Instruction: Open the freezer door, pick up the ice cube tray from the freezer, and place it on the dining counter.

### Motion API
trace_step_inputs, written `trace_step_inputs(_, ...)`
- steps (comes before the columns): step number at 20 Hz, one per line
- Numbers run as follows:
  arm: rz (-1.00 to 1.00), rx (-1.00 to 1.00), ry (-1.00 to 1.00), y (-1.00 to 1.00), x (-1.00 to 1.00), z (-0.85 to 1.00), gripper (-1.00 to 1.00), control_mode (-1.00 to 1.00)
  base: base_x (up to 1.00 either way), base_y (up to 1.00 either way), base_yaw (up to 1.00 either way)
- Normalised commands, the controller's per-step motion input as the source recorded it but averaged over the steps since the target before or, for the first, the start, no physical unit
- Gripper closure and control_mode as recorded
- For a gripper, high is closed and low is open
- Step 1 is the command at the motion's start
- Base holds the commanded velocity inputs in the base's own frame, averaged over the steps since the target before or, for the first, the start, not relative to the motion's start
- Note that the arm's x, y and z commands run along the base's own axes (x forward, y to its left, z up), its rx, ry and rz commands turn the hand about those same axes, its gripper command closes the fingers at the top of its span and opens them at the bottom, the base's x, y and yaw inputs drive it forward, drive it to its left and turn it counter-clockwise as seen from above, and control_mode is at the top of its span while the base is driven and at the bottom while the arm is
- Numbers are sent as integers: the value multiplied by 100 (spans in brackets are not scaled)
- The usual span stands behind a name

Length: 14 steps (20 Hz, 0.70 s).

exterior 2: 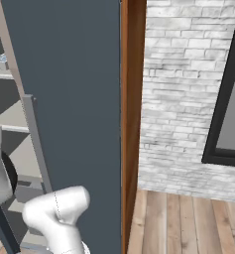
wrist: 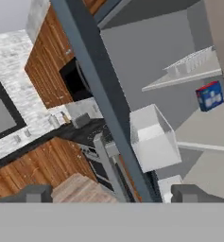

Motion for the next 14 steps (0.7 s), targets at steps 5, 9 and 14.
trace_step_inputs(5,56,6,-15,-12,26,0,-100,-100,0,0,0)
trace_step_inputs(9,38,2,-30,7,12,0,-100,-100,0,0,0)
trace_step_inputs(14,24,13,-31,10,0,2,-100,-100,0,0,0)
